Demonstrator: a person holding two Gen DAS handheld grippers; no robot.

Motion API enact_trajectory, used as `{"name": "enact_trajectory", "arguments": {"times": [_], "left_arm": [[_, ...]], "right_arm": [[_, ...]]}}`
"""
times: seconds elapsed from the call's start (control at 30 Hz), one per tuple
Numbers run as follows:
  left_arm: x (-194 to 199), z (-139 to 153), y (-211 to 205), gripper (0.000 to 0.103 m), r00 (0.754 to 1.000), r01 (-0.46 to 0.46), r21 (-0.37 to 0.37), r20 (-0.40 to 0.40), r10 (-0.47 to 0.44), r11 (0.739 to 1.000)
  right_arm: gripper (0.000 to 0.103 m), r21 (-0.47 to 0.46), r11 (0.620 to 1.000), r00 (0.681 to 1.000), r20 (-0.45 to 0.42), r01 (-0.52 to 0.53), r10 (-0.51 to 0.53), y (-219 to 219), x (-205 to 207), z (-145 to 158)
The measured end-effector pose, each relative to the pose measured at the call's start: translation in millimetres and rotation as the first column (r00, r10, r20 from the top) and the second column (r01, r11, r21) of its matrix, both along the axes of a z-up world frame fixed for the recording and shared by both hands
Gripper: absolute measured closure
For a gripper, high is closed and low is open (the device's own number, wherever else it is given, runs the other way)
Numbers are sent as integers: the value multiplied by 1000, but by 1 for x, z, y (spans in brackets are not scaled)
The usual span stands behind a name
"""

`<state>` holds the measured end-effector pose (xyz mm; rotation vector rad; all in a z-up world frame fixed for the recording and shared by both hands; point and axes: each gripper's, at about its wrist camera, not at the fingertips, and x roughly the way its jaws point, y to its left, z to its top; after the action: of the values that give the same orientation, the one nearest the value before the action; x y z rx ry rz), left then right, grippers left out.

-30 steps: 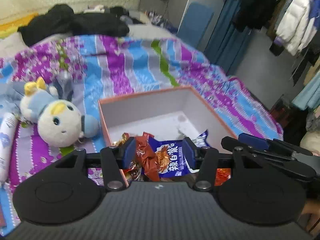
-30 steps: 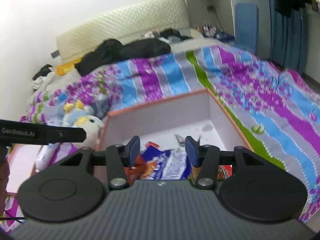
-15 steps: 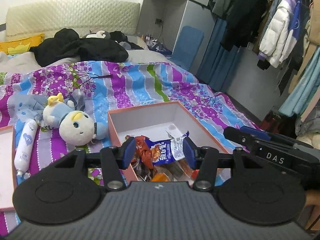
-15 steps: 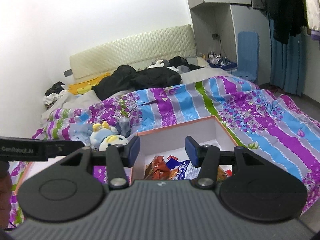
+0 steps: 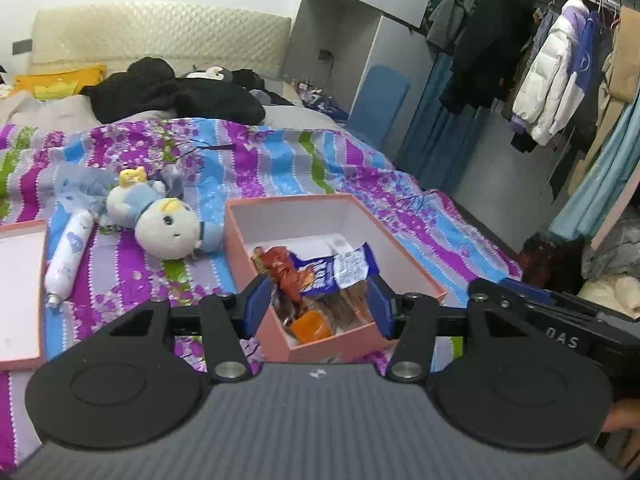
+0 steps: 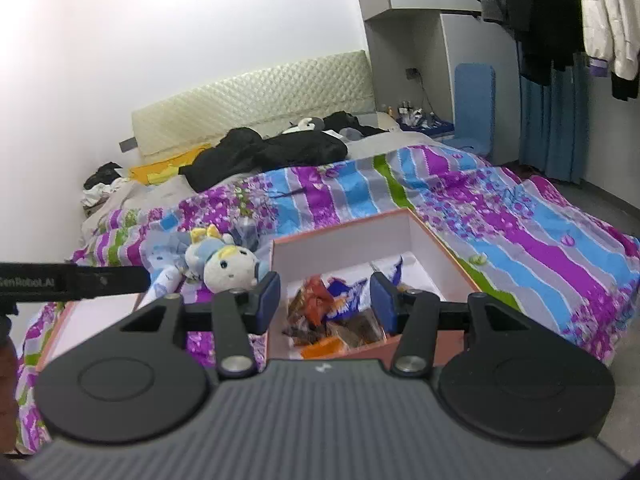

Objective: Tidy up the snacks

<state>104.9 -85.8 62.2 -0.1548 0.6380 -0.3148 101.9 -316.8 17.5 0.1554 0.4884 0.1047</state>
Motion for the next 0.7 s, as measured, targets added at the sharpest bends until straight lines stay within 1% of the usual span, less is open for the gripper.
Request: {"name": "enact_trajectory", "arguments": {"times": [0.07, 0.23, 0.33, 0.43, 0.7], "left_arm": [[-9, -5, -1, 44, 1000, -7, 22, 6, 7, 1000], [-28, -14, 4, 44, 1000, -29, 20, 4, 29, 999], [-33, -20, 3, 44, 999, -36, 28, -3, 36, 999], [-33, -24, 1, 44, 999, -40, 43, -4, 40, 998], [-32, -29, 1, 44, 999, -42, 29, -17, 42, 999]], "right_arm": [[51, 6, 1000, 1000, -9, 1, -1, 0, -9, -4], [51, 3, 1000, 1000, -20, 21, -21, 2, -29, -15], [51, -5, 999, 999, -42, 33, -33, 1, -36, -20], [51, -15, 999, 998, -49, 40, -40, -1, -38, -23], [51, -24, 999, 998, -34, 46, -46, -1, -37, -20]]}}
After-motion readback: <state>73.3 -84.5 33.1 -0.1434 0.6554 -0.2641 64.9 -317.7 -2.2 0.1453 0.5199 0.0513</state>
